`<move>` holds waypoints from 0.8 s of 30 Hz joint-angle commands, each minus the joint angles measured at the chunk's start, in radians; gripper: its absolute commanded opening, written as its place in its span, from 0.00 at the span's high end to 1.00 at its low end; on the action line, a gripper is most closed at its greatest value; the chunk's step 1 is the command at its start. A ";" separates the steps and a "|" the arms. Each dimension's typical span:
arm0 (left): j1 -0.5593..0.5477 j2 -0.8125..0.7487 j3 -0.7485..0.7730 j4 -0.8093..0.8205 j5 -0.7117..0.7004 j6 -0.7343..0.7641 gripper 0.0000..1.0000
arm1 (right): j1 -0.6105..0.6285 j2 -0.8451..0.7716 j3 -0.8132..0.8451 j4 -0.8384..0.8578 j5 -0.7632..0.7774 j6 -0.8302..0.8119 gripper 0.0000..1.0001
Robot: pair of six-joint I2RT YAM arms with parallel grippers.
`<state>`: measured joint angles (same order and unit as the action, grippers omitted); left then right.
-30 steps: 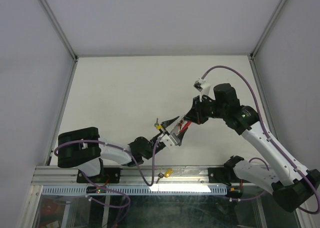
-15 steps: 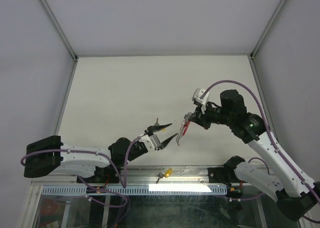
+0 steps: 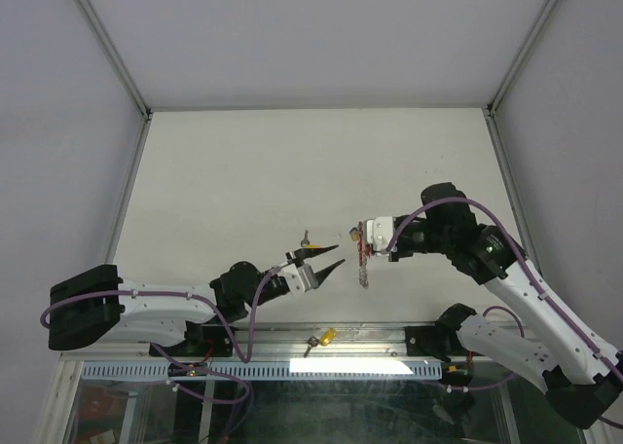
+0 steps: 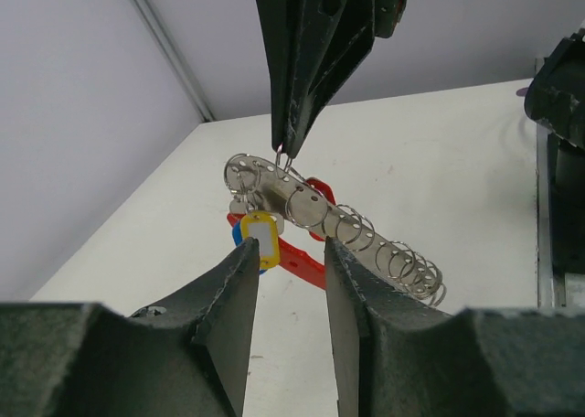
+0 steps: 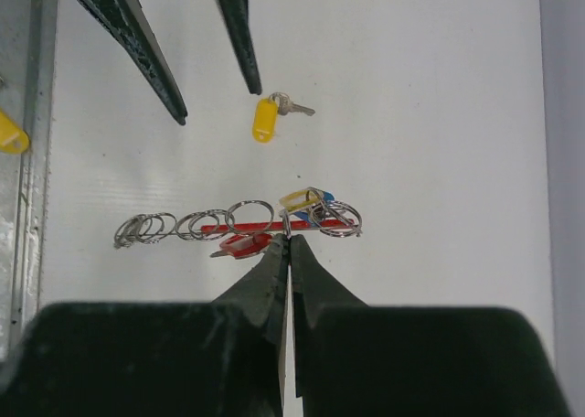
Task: Put the keys on the keyring
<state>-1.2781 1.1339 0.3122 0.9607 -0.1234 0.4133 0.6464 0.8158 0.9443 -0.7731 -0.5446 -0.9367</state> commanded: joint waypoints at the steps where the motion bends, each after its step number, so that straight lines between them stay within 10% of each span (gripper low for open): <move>1: 0.012 0.041 0.066 0.001 0.068 0.050 0.64 | 0.047 0.001 0.063 -0.002 0.062 -0.192 1.00; 24: 0.012 0.226 0.149 0.144 -0.075 0.084 0.69 | 0.303 0.059 0.107 -0.040 0.332 -0.222 1.00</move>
<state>-1.2743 1.3537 0.4236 1.0203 -0.1581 0.4908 0.9318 0.8787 1.0054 -0.8520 -0.2279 -1.1591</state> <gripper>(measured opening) 0.303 0.005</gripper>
